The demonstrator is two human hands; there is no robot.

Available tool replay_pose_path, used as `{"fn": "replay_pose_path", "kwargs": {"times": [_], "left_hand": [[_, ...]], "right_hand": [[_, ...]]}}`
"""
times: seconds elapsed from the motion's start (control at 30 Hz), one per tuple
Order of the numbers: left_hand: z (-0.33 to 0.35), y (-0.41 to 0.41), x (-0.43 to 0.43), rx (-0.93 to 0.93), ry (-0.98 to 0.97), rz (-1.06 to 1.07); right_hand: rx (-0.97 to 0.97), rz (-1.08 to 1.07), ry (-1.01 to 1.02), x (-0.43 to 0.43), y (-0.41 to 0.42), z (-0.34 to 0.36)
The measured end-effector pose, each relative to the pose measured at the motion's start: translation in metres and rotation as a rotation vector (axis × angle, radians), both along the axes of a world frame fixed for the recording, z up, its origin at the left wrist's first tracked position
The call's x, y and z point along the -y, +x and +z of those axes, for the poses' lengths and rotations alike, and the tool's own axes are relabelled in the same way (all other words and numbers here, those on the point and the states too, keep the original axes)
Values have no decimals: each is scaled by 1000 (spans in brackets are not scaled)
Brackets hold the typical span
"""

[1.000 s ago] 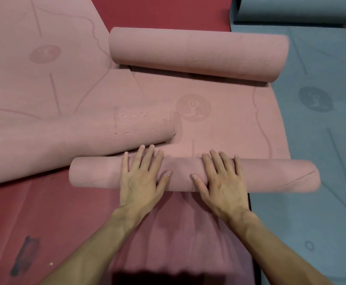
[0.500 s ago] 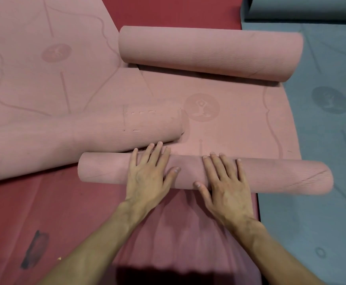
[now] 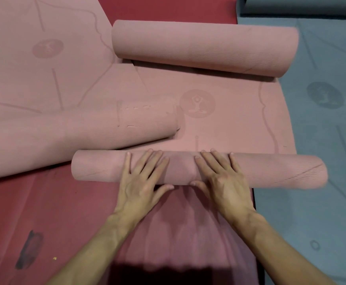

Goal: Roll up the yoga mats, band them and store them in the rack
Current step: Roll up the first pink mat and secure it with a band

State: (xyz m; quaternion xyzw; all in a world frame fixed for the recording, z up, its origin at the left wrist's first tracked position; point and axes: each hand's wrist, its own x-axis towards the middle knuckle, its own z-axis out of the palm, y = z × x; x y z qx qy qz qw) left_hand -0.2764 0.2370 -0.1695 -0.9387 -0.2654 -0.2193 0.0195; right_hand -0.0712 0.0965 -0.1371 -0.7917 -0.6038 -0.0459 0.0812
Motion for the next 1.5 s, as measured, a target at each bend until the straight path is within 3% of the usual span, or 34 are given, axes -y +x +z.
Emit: {"fn": "replay_pose_path", "kwargs": {"times": [0.4,0.63,1.13,1.4,1.5], "left_hand": [[5,3,-2,19,-30,-8],[17,-4,-1,-150,38,31],[18,-6,-7,-6,51,-73],[23,-30,20,46,-46,-257],[7,-44,41,21,-62,-227]], "right_hand": [[101,88,-57,-6,11,16],[61,25,-38,-1,0,18],[126,100,88,3,6,20],[77,169,64,43,-7,24],[73,181,24,60,-18,16]]}}
